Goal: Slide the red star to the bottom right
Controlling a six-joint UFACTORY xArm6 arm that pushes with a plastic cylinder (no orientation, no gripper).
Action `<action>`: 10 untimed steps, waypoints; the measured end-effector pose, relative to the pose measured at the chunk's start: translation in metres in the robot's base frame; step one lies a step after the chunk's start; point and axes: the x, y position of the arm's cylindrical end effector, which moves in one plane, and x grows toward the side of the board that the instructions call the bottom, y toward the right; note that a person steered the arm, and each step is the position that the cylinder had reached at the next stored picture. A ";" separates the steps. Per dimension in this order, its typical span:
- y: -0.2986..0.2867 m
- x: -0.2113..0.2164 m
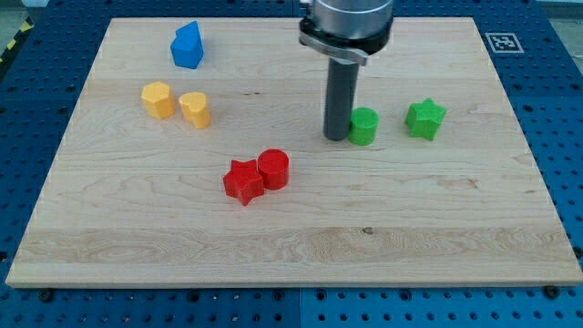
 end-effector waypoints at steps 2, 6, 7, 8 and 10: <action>0.005 0.000; -0.230 0.069; -0.210 0.080; -0.166 0.080; -0.076 0.080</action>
